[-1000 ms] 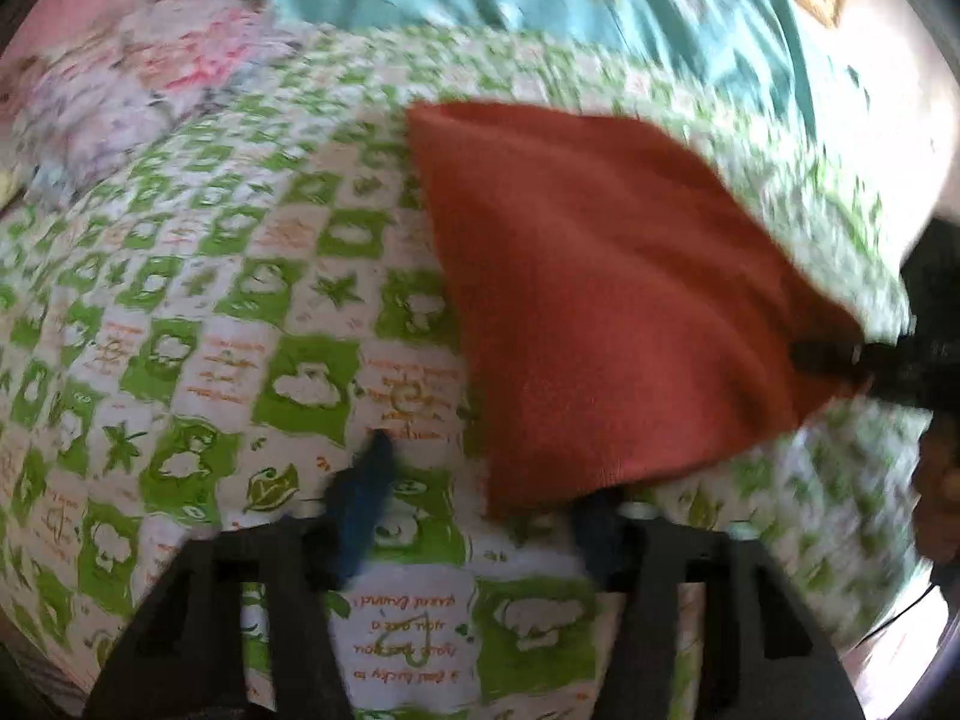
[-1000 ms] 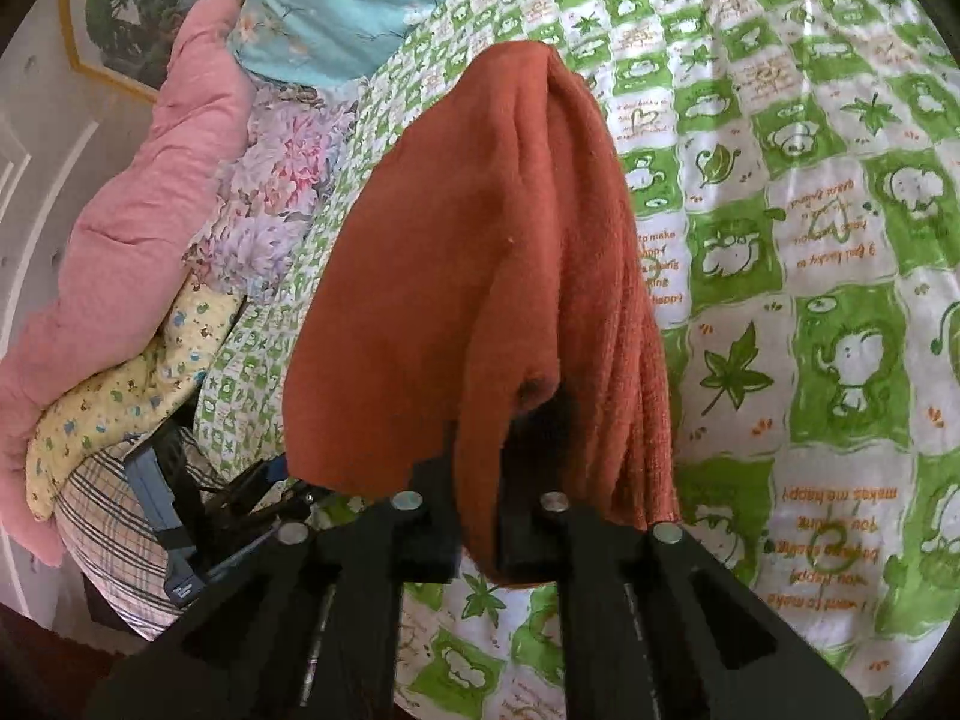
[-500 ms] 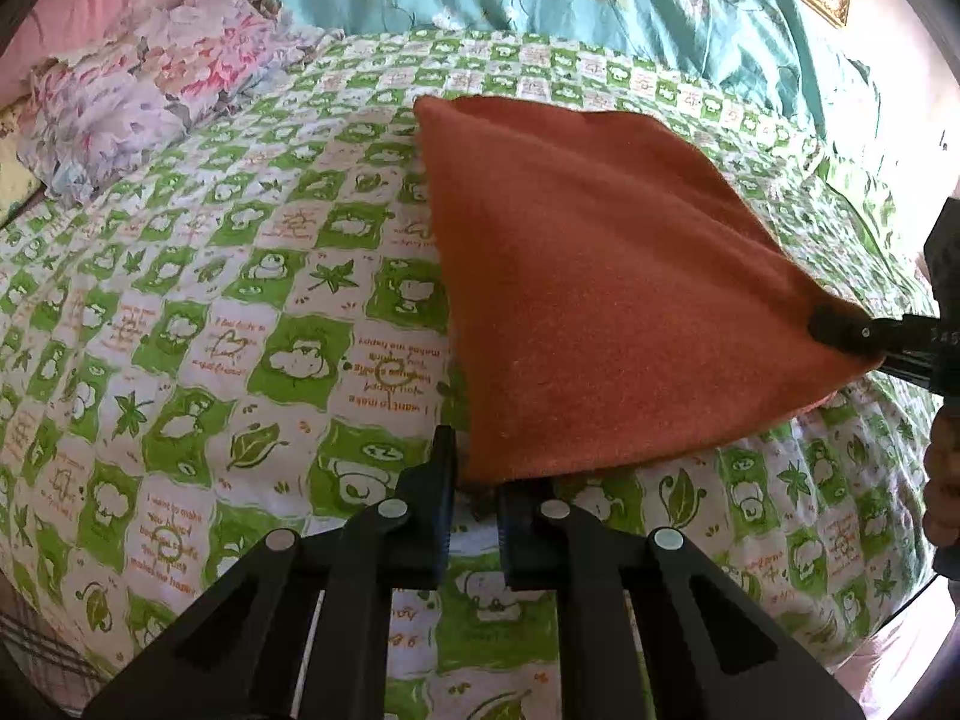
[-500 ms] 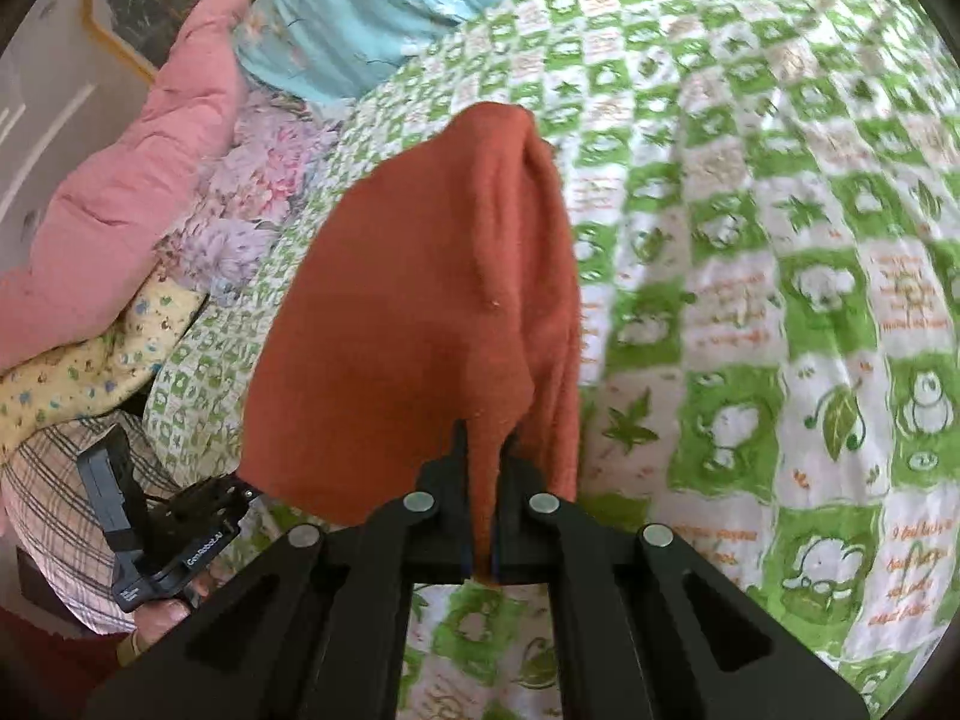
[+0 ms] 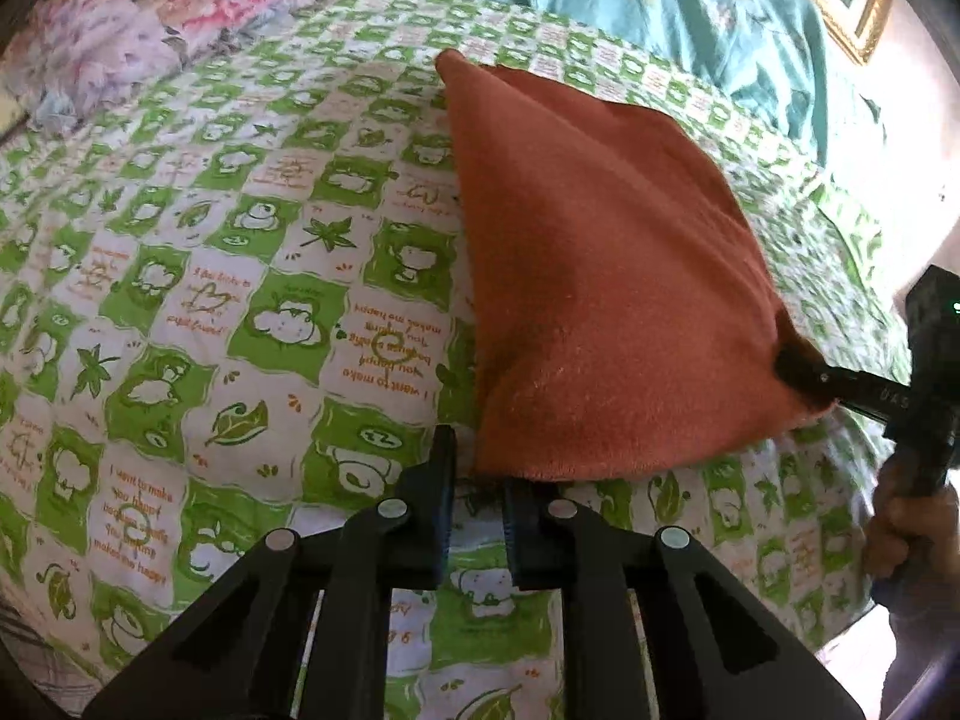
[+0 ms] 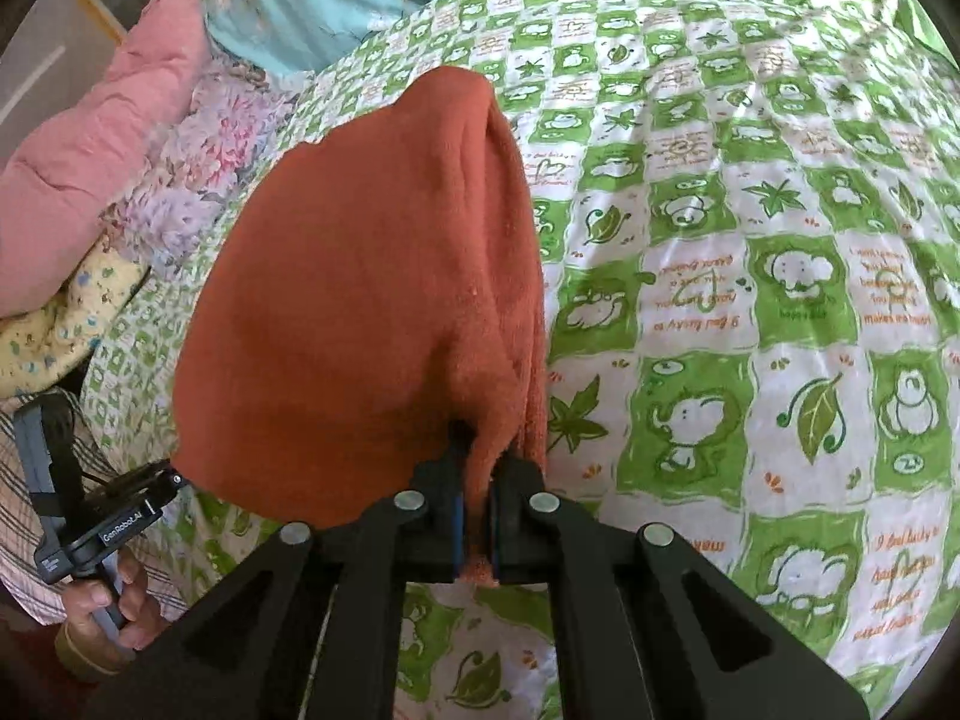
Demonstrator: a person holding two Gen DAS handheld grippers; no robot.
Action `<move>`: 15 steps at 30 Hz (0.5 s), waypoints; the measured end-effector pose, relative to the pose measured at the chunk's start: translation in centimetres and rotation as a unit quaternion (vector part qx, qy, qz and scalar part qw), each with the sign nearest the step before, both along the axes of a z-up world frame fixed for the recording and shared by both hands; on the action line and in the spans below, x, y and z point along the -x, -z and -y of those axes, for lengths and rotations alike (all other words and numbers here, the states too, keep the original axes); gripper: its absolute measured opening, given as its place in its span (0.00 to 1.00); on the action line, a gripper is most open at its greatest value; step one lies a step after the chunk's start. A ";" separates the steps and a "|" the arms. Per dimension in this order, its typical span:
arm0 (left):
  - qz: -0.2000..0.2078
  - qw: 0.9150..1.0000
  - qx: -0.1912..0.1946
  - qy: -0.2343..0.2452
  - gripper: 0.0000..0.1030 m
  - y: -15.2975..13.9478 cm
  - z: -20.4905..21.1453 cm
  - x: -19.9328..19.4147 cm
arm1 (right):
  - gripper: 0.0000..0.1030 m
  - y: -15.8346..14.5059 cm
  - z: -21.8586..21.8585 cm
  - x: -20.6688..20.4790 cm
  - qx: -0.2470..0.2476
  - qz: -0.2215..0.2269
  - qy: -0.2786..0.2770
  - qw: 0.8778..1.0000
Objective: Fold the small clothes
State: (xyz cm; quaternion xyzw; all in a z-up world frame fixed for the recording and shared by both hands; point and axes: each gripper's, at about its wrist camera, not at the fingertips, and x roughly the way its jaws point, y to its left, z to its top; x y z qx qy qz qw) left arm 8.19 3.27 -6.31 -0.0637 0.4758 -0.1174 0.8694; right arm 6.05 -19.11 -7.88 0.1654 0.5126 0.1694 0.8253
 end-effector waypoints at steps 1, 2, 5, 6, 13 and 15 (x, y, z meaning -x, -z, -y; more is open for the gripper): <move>-0.004 1.000 0.001 0.012 0.15 -0.1 -0.2 0.2 | 0.11 -0.2 0.1 0.1 -0.002 -0.002 0.000 1.000; -0.008 1.000 0.004 0.022 0.16 -0.3 -0.4 0.4 | 0.12 -0.4 0.3 0.4 -0.002 -0.004 -0.001 1.000; -0.016 0.998 0.022 0.052 0.15 -1.2 -1.4 1.6 | 0.15 -1.7 1.3 0.9 -0.008 -0.006 0.007 1.000; -0.016 0.998 0.033 0.058 0.15 -1.7 -1.9 1.9 | 0.16 -2.5 1.9 1.0 -0.013 0.000 0.011 1.000; 0.043 0.993 0.098 0.051 0.33 -6.4 -3.0 -0.8 | 0.16 -6.0 2.0 -3.5 -0.066 0.045 0.020 0.997; 0.051 0.991 0.111 0.047 0.35 -6.9 -2.5 -2.9 | 0.16 -5.5 1.2 -6.0 -0.073 0.041 0.018 0.996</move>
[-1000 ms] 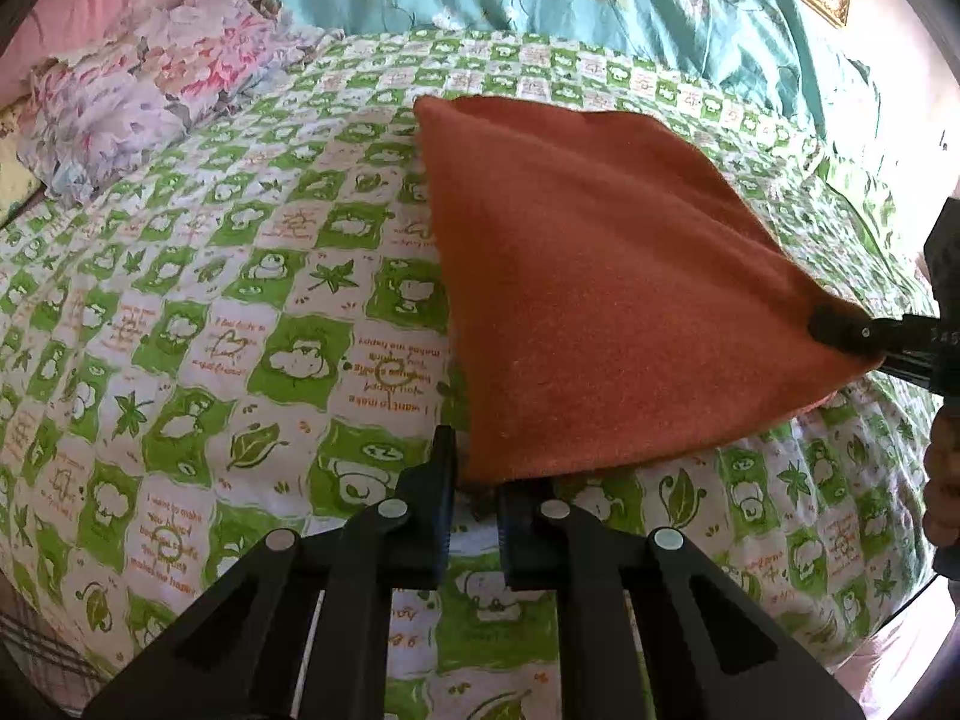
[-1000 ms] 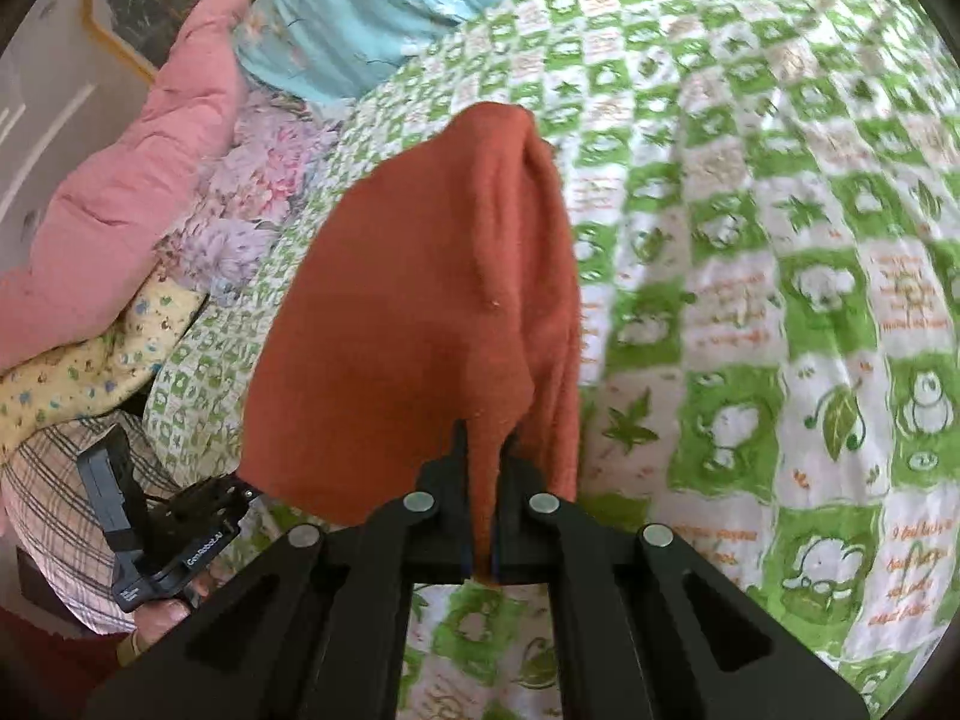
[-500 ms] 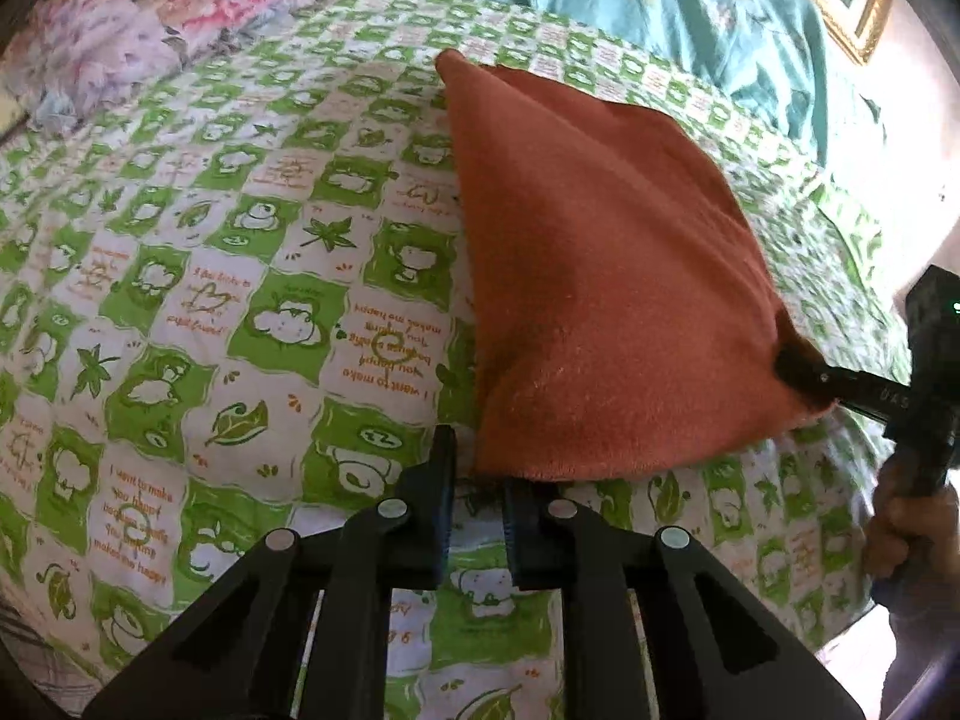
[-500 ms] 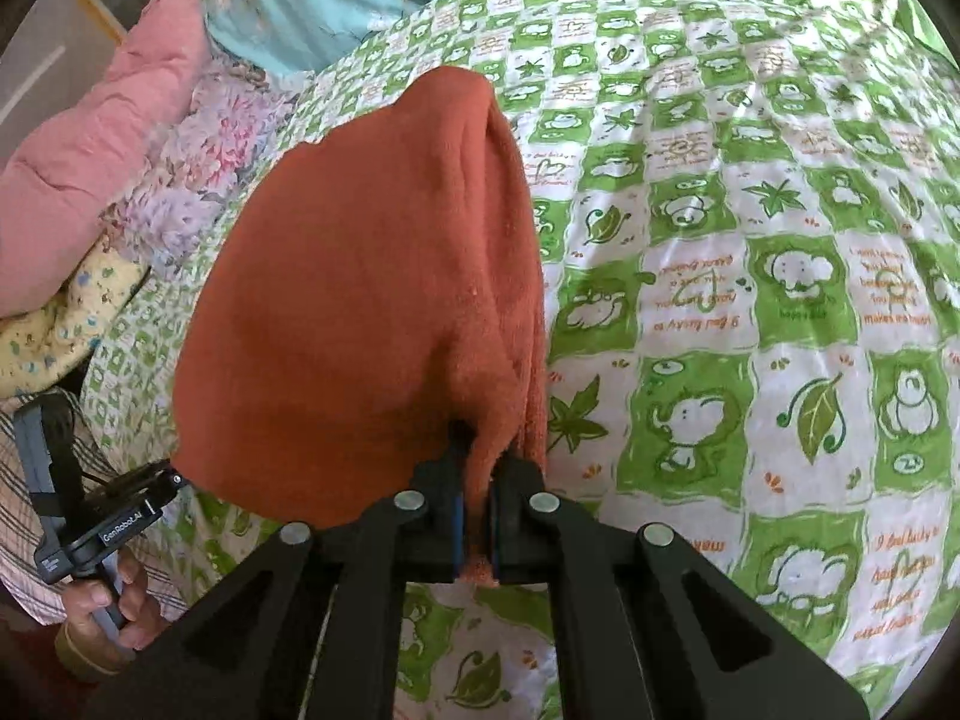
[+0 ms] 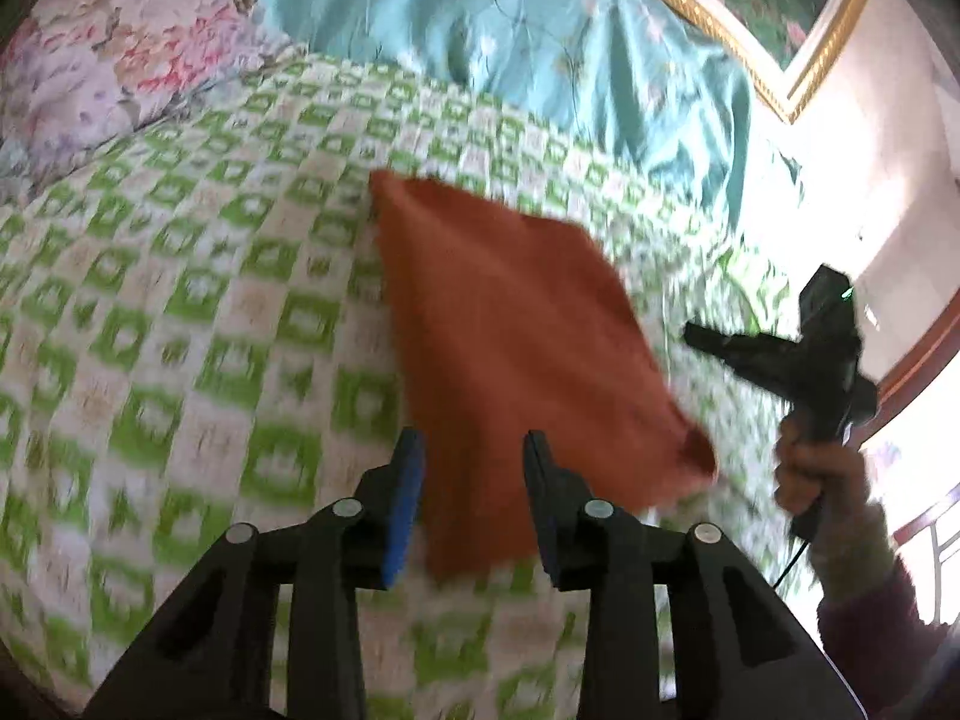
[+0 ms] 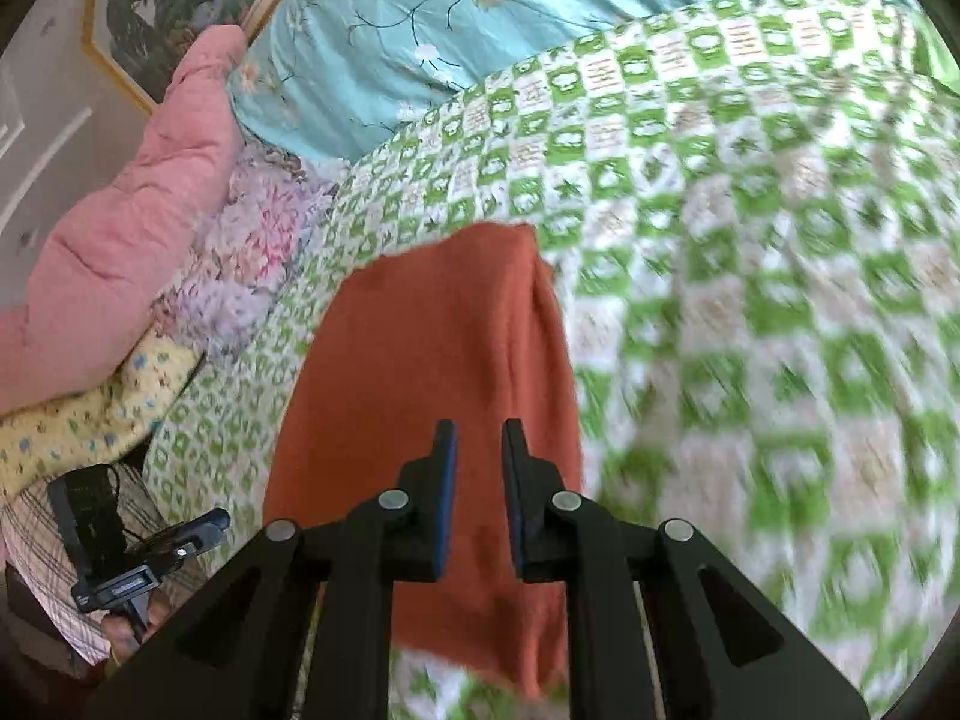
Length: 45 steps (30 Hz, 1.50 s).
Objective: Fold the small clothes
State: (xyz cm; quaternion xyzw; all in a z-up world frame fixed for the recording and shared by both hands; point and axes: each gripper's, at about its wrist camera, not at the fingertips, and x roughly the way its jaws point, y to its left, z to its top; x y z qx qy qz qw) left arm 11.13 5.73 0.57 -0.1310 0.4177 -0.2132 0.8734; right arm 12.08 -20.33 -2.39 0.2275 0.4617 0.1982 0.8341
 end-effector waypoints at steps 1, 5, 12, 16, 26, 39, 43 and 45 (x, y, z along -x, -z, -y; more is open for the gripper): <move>0.001 1.000 0.004 0.003 0.36 0.0 0.1 -0.5 | 0.16 0.3 -0.3 -0.8 -0.001 -0.004 0.000 1.000; -0.011 1.000 0.001 0.013 0.38 0.9 1.5 -3.4 | 0.16 2.3 -1.3 -4.0 -0.001 -0.030 -0.004 1.000; -0.029 0.999 -0.009 0.023 0.44 2.6 2.3 -5.7 | 0.24 4.7 -1.4 -5.8 0.002 -0.054 -0.004 0.999; -0.023 0.999 -0.012 0.028 0.45 1.8 2.5 -6.2 | 0.10 4.0 -1.6 -5.5 -0.009 -0.038 -0.013 0.999; -0.035 0.996 -0.056 0.054 0.36 4.0 4.9 -6.9 | 0.10 5.0 -0.2 -5.4 0.019 -0.037 0.011 0.999; -0.018 0.999 -0.012 0.045 0.33 2.2 3.1 -3.7 | 0.15 1.7 0.2 -2.1 0.031 -0.001 0.039 0.999; -0.004 0.998 0.011 0.066 0.33 1.4 3.2 -1.3 | 0.15 -0.1 -1.5 1.0 0.019 0.019 0.004 1.000; -0.005 0.997 0.011 0.077 0.33 1.6 3.4 -0.6 | 0.15 0.3 -2.4 2.4 0.019 0.010 -0.008 1.000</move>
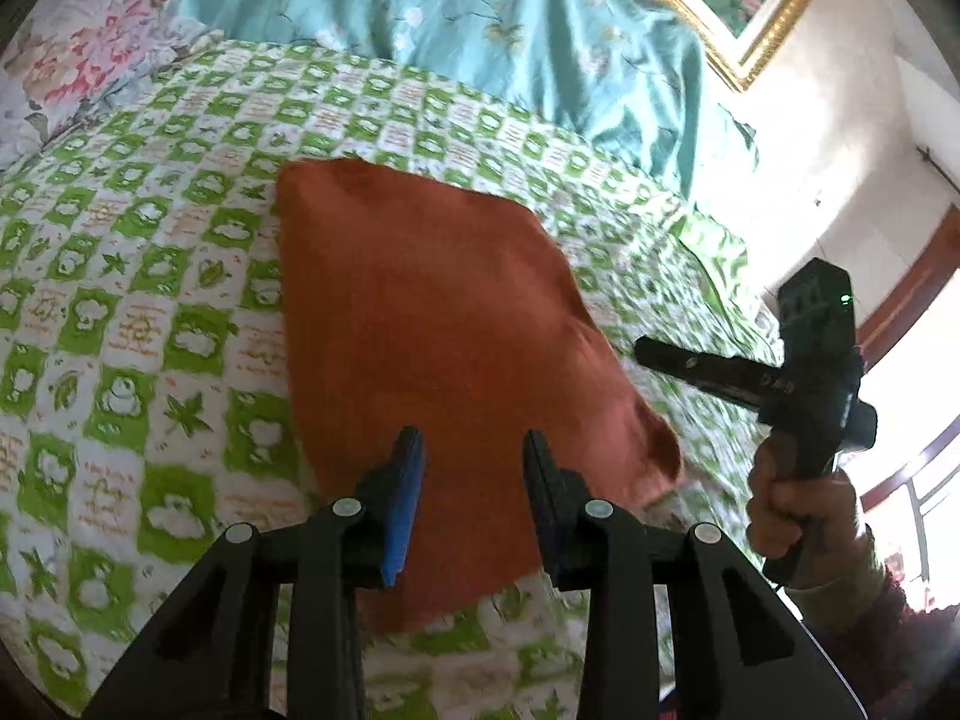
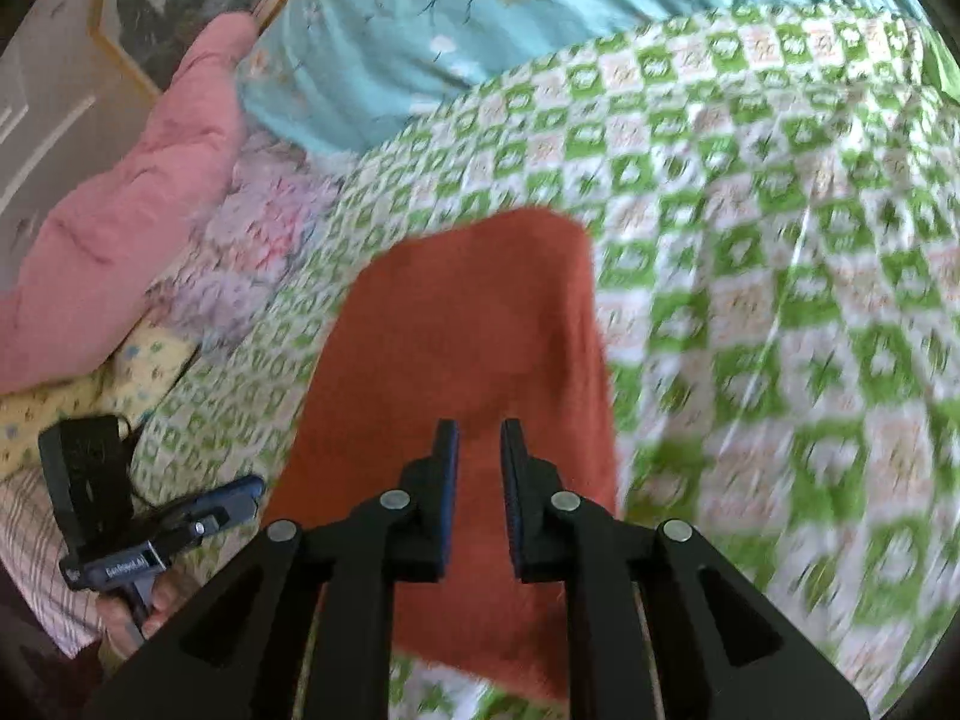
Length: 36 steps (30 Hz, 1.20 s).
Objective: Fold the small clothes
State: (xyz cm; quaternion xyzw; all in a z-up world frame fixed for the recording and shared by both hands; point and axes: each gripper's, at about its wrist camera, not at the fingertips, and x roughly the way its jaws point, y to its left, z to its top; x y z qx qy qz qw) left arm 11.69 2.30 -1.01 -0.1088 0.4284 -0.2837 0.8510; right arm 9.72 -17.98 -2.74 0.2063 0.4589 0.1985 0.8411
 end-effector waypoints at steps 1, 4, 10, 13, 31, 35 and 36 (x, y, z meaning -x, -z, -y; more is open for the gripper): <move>-0.002 1.000 -0.007 0.004 0.34 0.3 0.2 0.2 | 0.15 0.2 -0.3 0.3 0.002 -0.004 -0.003 1.000; -0.012 1.000 -0.023 0.005 0.33 1.3 0.7 0.2 | 0.15 1.7 -0.9 1.3 0.017 -0.023 -0.011 1.000; -0.019 0.999 -0.047 0.009 0.29 3.5 1.4 -0.1 | 0.14 4.7 -0.1 2.0 0.046 -0.042 -0.005 0.998; -0.015 0.998 -0.053 0.006 0.30 3.2 1.5 0.1 | 0.14 4.7 0.0 1.9 0.053 -0.040 0.000 0.998; -0.032 0.998 -0.062 -0.007 0.39 3.9 -0.1 2.7 | 0.25 4.0 -0.1 6.6 0.074 -0.045 -0.001 0.996; -0.026 0.997 -0.065 -0.015 0.44 3.1 -0.5 3.5 | 0.27 2.3 -0.1 7.8 0.072 -0.030 0.005 0.997; -0.023 0.997 -0.067 -0.019 0.45 2.9 -0.6 3.8 | 0.29 1.9 0.0 8.1 0.071 -0.026 0.007 0.997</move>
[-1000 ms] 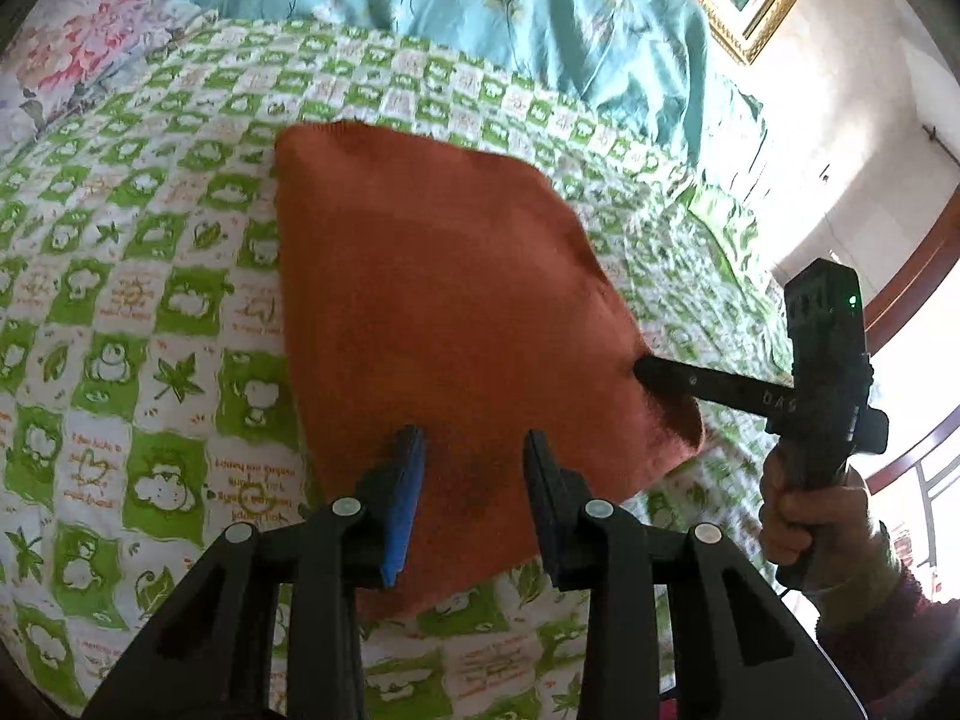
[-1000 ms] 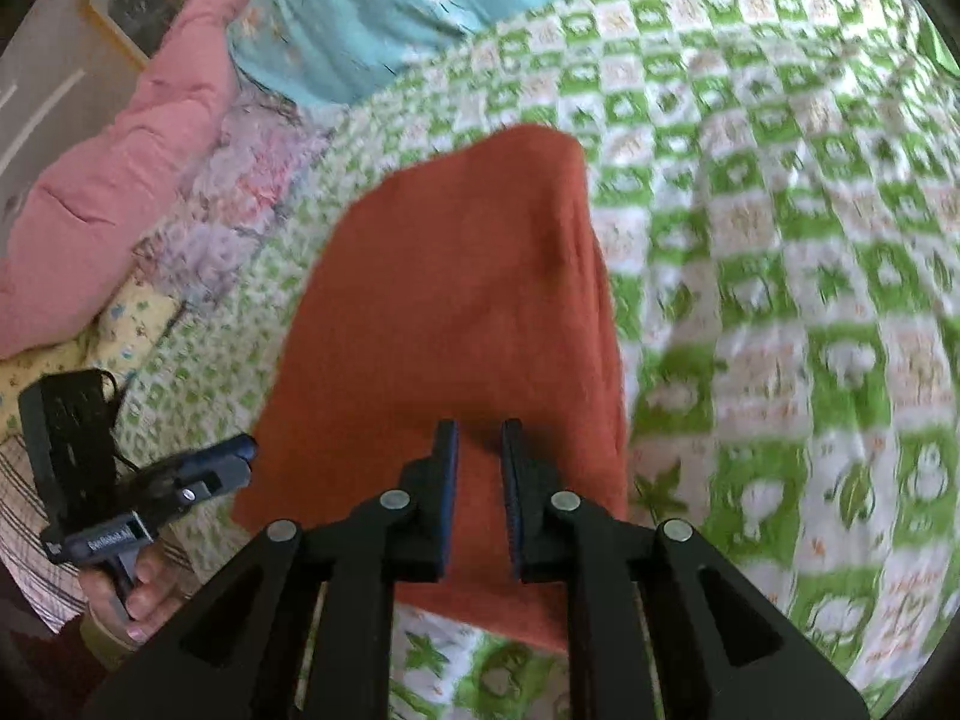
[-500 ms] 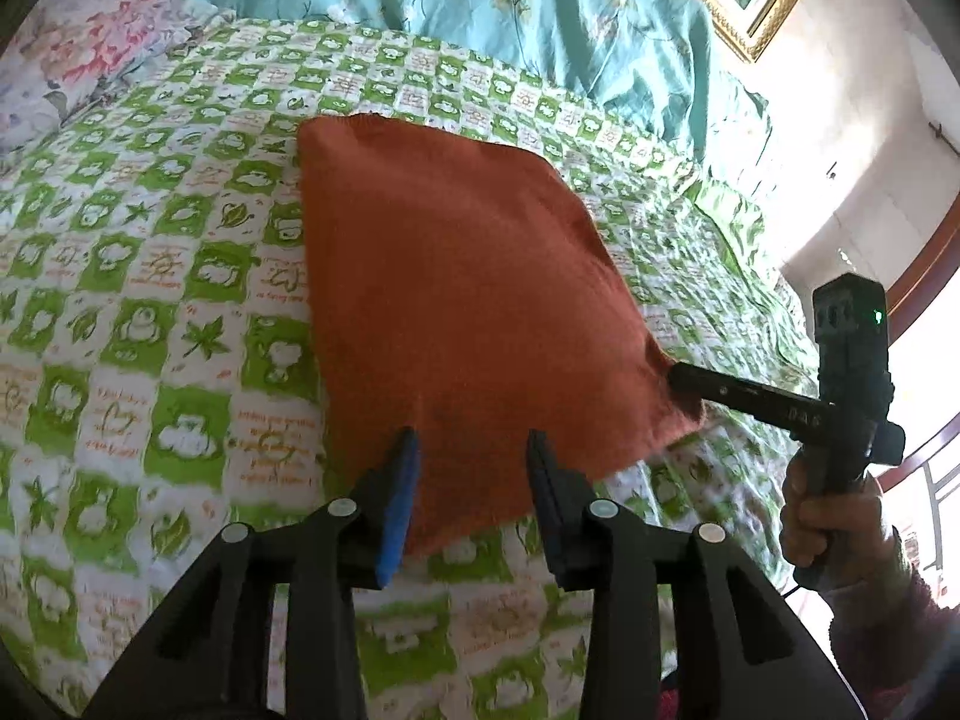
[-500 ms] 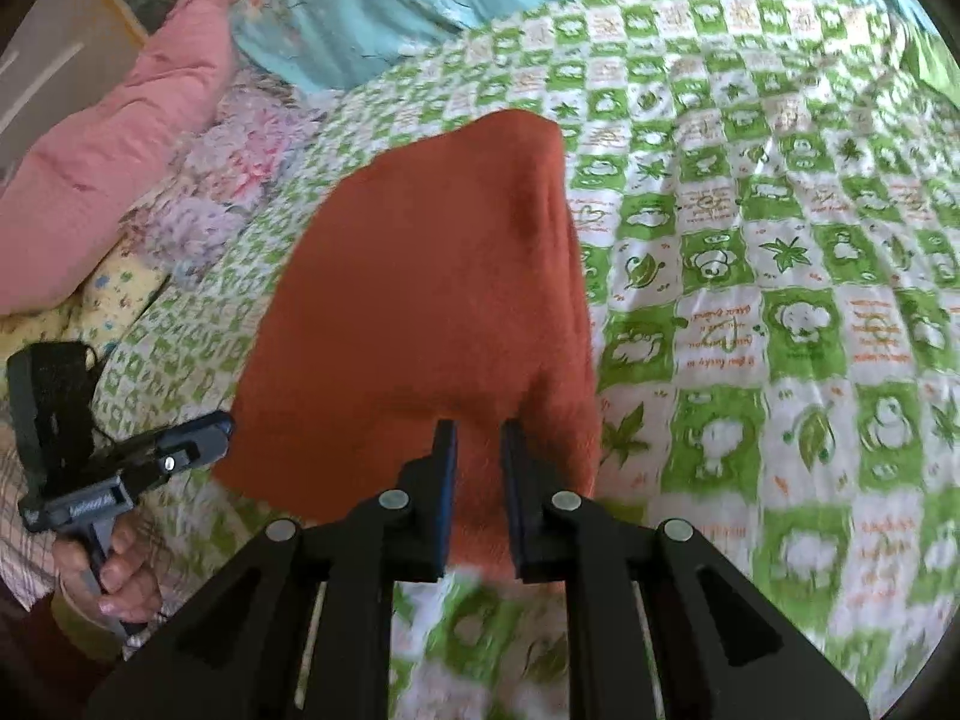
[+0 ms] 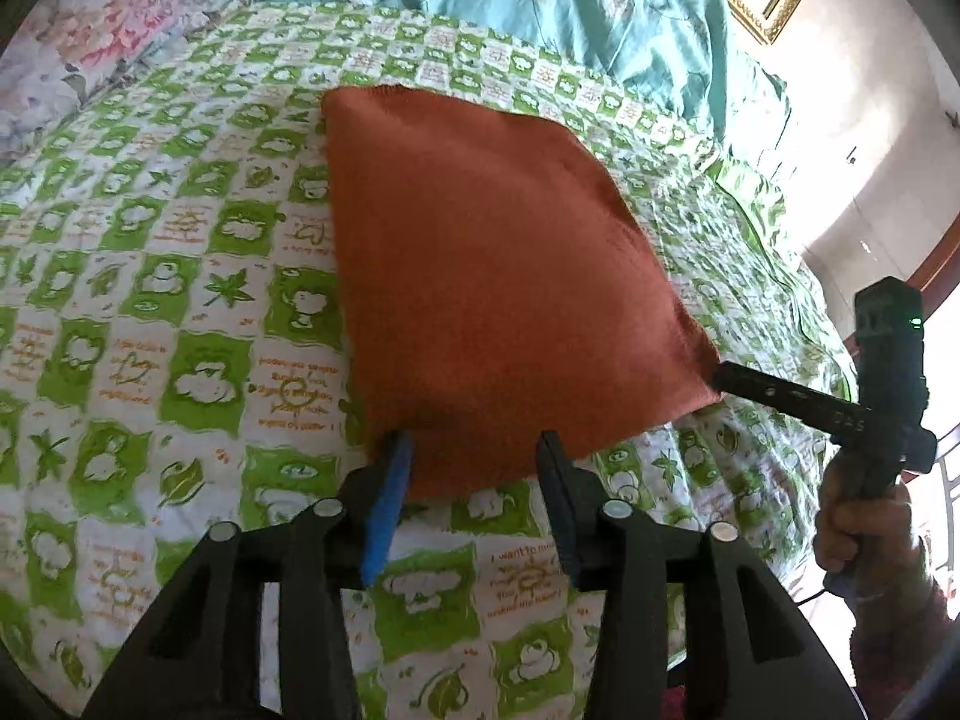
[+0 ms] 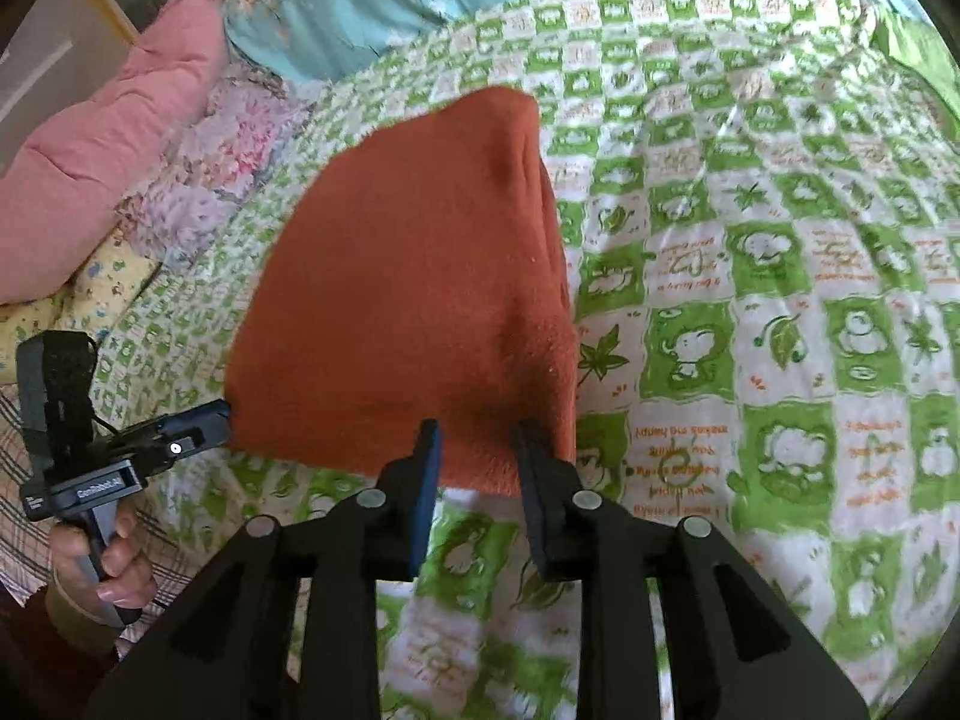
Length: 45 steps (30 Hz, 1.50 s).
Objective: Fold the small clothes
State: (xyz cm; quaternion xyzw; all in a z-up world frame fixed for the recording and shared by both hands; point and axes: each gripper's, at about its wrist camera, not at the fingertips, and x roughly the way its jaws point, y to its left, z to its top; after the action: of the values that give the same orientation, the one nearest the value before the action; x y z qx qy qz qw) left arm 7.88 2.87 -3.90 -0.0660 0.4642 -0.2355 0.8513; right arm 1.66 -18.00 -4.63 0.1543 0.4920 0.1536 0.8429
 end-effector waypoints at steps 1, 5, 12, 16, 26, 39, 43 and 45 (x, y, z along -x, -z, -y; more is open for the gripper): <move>0.003 1.000 -0.002 -0.004 0.47 -0.2 -0.1 0.3 | 0.31 -0.4 0.1 0.4 -0.001 0.005 0.003 1.000; 0.012 1.000 -0.014 -0.024 0.56 -0.8 -0.2 1.6 | 0.35 -1.4 -0.1 1.7 -0.003 0.018 0.005 1.000; 0.029 0.998 -0.038 -0.050 0.69 -1.5 -0.5 4.4 | 0.45 -2.2 -1.1 4.1 0.019 0.036 -0.005 0.999; 0.034 0.996 -0.066 -0.051 0.72 -1.5 -0.2 5.2 | 0.50 -2.5 -1.6 5.6 0.036 0.045 -0.011 0.998; 0.048 0.988 -0.129 -0.064 0.80 -1.2 0.3 6.1 | 0.75 -3.1 -2.7 8.0 0.071 0.062 0.000 0.996; 0.054 0.977 -0.174 -0.111 0.81 -1.8 -0.4 4.1 | 0.77 -3.7 -4.4 6.5 0.064 0.093 -0.038 0.993; 0.041 0.972 -0.198 -0.116 0.81 -2.3 -0.3 1.1 | 0.77 -4.0 -4.3 3.5 0.063 0.104 -0.046 0.992; 0.025 0.969 -0.213 -0.122 0.81 -2.9 -0.4 -0.5 | 0.77 -4.2 -4.4 1.5 0.068 0.088 -0.051 0.992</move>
State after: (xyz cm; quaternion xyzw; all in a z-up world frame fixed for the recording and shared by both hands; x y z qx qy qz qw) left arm 8.37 3.29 -0.99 0.0671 0.4707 -0.0271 0.8793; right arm 0.16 -13.65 -0.39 0.0568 0.4324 0.1758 0.8826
